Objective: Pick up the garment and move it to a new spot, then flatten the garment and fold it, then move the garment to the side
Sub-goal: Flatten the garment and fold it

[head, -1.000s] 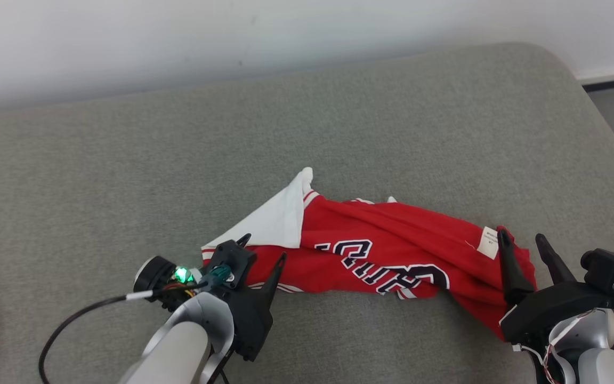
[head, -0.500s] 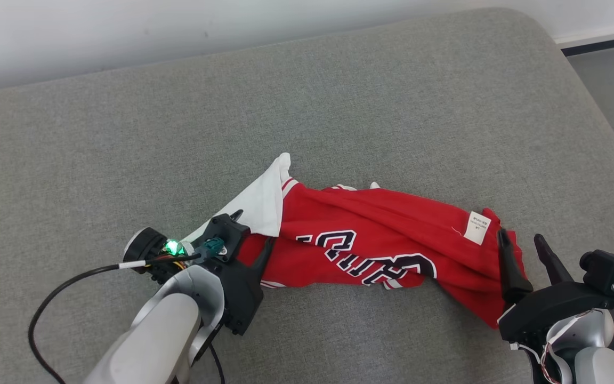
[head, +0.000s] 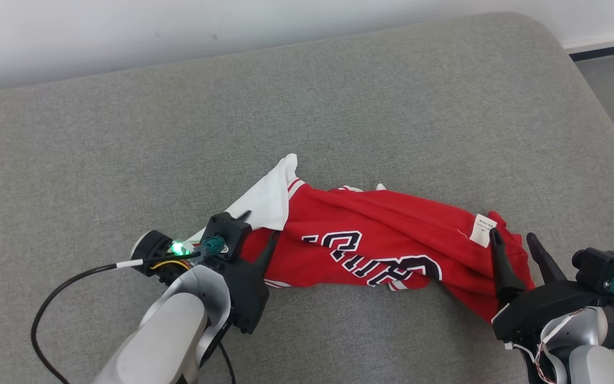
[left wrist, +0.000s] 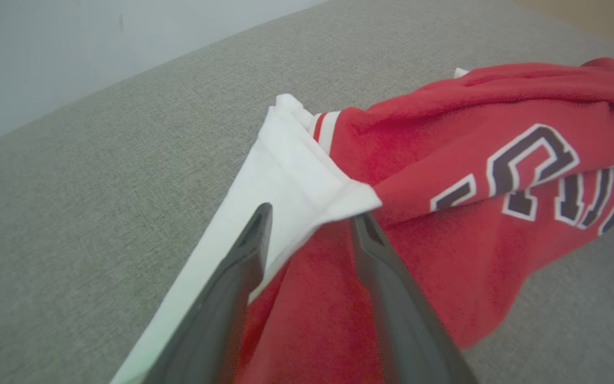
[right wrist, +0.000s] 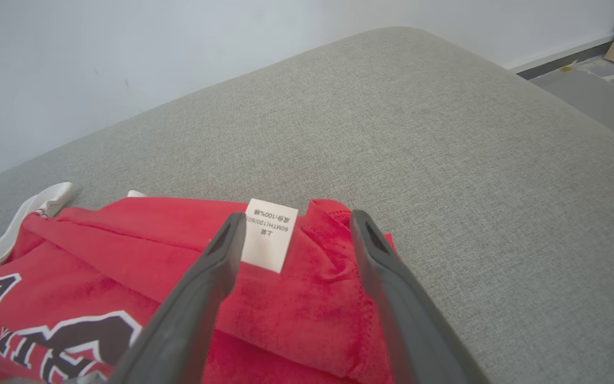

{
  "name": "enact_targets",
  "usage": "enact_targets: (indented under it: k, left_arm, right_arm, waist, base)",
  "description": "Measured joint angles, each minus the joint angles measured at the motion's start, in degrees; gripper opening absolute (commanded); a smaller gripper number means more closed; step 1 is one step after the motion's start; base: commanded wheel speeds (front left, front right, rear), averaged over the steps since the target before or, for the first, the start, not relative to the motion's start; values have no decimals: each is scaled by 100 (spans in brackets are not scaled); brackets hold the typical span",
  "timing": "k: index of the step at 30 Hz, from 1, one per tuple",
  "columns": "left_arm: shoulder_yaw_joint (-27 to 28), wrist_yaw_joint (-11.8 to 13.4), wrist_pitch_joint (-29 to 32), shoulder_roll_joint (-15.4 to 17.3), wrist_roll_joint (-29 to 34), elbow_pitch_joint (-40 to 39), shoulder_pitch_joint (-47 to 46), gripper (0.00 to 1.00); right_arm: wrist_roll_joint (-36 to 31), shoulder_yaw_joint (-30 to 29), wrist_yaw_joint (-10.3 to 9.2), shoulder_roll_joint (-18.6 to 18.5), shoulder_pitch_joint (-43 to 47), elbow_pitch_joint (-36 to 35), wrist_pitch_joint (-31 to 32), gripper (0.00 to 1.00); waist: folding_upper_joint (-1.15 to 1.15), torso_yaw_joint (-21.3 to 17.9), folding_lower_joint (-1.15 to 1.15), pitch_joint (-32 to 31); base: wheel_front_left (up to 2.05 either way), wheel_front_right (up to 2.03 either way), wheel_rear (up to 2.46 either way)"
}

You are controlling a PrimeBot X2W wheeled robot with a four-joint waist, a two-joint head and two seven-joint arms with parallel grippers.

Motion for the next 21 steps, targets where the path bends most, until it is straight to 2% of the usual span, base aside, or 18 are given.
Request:
enact_targets:
  k: [1,2,5,10,21]
  left_arm:
    - [-8,0,-13,-26,-30,11,-5,29]
    - [-10,0,-46,-46,-36,20,-14,0]
    - [26,8,-155,-104,-87,20,-85,0]
    - [174,177,-359,-131,-190,-66,-101,0]
    - [16,308,-443,-232,-233,-505,326,0]
  right_arm:
    - [0,7,0,-1,-7,-5,1,100]
    - [0,8,0,0,-18,-12,2,100]
    - [0,-14,0,0,-44,-41,27,100]
    - [-5,-156,0,0,-108,-98,172,100]
    - [-348,-802,0,-4,-273,-258,1748,100]
  waist:
    - [0,5,0,8]
    - [0,11,0,19]
    - [0,42,0,54]
    - [0,111,0,110]
    - [0,321,0,282]
  base:
    - [0,0,0]
    - [0,0,0]
    - [0,0,0]
    - [0,0,0]
    - [0,0,0]
